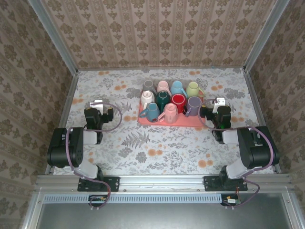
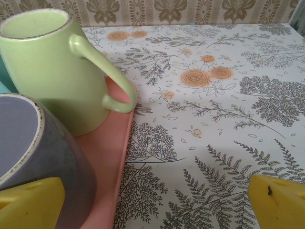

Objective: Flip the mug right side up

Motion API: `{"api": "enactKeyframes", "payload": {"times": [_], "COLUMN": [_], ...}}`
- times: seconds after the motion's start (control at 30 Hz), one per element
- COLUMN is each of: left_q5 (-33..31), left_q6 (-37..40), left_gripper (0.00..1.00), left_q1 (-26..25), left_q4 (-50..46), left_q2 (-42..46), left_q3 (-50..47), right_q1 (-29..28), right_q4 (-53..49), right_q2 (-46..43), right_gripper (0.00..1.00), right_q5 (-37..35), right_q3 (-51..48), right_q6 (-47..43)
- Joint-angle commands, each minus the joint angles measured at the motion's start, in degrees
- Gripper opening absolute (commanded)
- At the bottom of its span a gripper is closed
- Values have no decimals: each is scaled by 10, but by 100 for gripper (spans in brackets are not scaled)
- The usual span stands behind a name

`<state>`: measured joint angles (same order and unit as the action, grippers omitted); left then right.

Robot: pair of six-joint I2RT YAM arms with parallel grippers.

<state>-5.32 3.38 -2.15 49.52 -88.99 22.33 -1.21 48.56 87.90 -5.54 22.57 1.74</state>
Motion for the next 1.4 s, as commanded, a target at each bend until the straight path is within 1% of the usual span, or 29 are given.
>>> {"api": "enactKeyframes", "payload": {"times": [0.0,0.37,0.5,0.53,0.57,0.63,0.67,0.73,0.8,0.87,0.93,0.97,1.03,1.07,1.1,1.13,1.2,1.23,1.27,1.3,1.33,1.37], "left_q5": [8,11,3,-5,-29,-95,-112,-114,-174,-201,-213,-212,-211,-192,-162,-132,-106,-103,-107,-114,-128,-147], "left_q6": [0,-1,0,2,2,-2,-4,0,14,32,45,47,10,-25,-42,-55,-58,-58,-69,-84,-92,-99], "left_gripper": [100,100,100,100,100,100,100,100,100,100,100,100,100,100,100,100,100,100,100,100,100,100], "left_q1": [-1,0,-4,-8,-15,-32,-36,-38,-66,-84,-101,-111,-139,-154,-170,-193,-262,-289,-320,-346,-367,-391], "left_q4": [9,4,8,13,22,37,35,19,-55,-91,-79,-92,-121,-138,-166,-212,-306,-348,-425,-507,-572,-638], "left_q2": [6,7,8,9,8,10,17,44,91,125,161,187,236,264,292,326,384,400,416,427,431,435], "left_q3": [5,7,3,1,-4,-12,-13,-16,9,26,25,32,48,58,67,81,110,123,148,178,204,230], "right_q1": [0,1,2,2,2,1,2,0,-16,-34,-39,-45,-55,-65,-81,-110,-171,-189,-211,-236,-257,-283], "right_q4": [-1,0,5,7,9,12,6,-41,-113,-137,-147,-171,-239,-278,-320,-370,-455,-485,-520,-568,-612,-668], "right_q2": [1,0,-1,-3,-3,-14,-28,-75,-135,-180,-231,-259,-307,-327,-339,-351,-367,-371,-373,-373,-371,-367], "right_gripper": [100,100,100,100,100,100,100,100,100,100,100,100,100,100,100,100,100,100,100,100,100,100], "right_q5": [1,5,5,7,7,6,4,-9,-31,-53,-27,-25,-8,20,40,46,58,76,95,96,79,41], "right_q3": [13,12,8,7,5,-1,-4,-1,21,33,37,49,86,109,134,162,210,227,251,279,303,334], "right_q6": [3,4,4,3,4,7,6,8,-2,11,38,50,87,101,101,93,92,101,112,125,140,161]}}
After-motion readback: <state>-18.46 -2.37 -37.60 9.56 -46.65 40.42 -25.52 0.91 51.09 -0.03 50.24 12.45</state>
